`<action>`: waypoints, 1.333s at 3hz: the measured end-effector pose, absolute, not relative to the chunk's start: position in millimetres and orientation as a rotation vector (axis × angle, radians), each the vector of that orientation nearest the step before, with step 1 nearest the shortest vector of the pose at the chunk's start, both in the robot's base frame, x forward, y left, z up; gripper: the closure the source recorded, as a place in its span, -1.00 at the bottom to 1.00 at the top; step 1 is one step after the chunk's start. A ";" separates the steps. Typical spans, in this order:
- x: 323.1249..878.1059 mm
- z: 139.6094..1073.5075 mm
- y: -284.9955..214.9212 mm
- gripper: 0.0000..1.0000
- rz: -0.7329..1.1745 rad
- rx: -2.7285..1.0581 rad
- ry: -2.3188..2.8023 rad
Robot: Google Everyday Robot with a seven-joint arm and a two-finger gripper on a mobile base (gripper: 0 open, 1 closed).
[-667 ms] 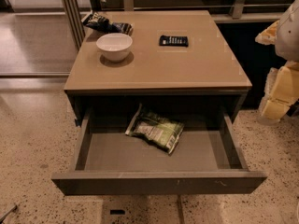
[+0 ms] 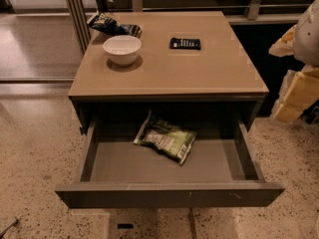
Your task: Pick green jalapeno chip bag from top drawer and place on counter
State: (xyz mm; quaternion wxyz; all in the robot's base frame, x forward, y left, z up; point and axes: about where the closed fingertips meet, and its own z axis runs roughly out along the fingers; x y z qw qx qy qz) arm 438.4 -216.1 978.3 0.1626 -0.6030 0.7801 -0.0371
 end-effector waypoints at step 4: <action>511.4 881.7 -171.7 1.00 0.052 -1.586 2.018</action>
Offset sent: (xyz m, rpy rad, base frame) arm 0.0829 0.0444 -0.1055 0.2610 -0.1390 0.0612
